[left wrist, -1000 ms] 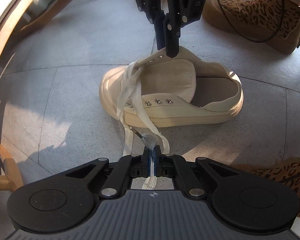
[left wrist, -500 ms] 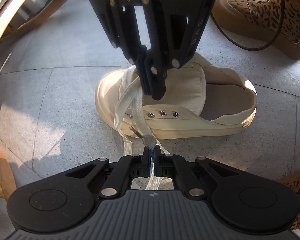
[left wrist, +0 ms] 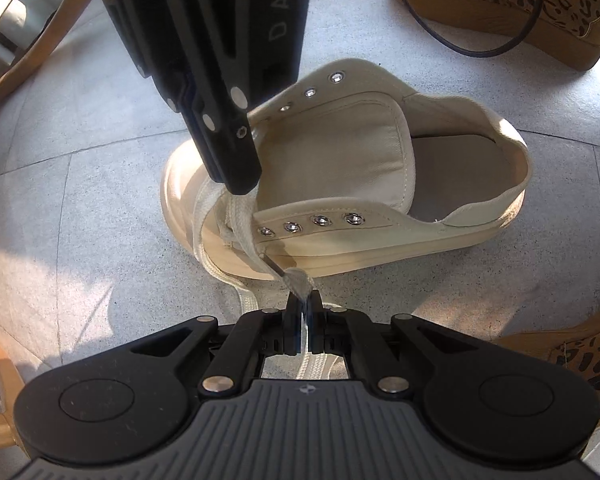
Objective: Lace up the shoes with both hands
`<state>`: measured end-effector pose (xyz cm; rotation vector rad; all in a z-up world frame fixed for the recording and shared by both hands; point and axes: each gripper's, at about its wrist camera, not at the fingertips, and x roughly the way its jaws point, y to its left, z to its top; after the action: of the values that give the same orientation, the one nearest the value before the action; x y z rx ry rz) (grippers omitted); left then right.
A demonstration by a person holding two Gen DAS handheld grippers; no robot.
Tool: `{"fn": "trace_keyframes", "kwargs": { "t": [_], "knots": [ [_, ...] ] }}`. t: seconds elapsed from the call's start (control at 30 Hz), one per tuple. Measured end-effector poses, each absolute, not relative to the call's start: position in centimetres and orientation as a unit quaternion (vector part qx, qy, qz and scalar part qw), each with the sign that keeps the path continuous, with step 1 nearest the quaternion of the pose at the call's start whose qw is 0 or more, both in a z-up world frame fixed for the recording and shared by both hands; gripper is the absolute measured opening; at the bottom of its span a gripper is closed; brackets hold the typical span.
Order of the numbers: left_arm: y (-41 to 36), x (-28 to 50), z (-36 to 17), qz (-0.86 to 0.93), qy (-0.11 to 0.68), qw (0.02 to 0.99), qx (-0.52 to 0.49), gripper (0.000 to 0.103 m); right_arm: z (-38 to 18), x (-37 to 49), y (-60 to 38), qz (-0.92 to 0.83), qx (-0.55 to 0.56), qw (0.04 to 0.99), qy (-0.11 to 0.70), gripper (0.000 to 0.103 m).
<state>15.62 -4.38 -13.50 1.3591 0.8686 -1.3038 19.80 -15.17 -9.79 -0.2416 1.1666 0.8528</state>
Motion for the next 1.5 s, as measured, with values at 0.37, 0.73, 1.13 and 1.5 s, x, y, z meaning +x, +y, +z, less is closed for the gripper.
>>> {"fn": "trace_keyframes", "kwargs": {
  "t": [0.37, 0.73, 1.13, 1.5],
  "knots": [
    [-5.0, 15.1, -13.8, -0.54, 0.298, 0.462, 0.637, 0.002, -8.7, 19.3, -16.6, 0.417, -0.036, 0.743, 0.522, 0.005],
    [-5.1, 13.7, -12.5, -0.53, 0.27, 0.479, 0.645, 0.002, -8.3, 18.6, -14.7, 0.456, -0.071, 0.734, 0.498, 0.009],
    [-4.6, 14.1, -13.2, -0.523, 0.289, 0.502, 0.625, 0.002, -8.1, 18.9, -15.3, 0.455, -0.047, 0.733, 0.503, 0.0],
    [-3.9, 12.1, -12.2, -0.533, 0.276, 0.493, 0.63, 0.002, -7.8, 18.4, -14.7, 0.473, -0.061, 0.733, 0.486, 0.023]
  ]
}}
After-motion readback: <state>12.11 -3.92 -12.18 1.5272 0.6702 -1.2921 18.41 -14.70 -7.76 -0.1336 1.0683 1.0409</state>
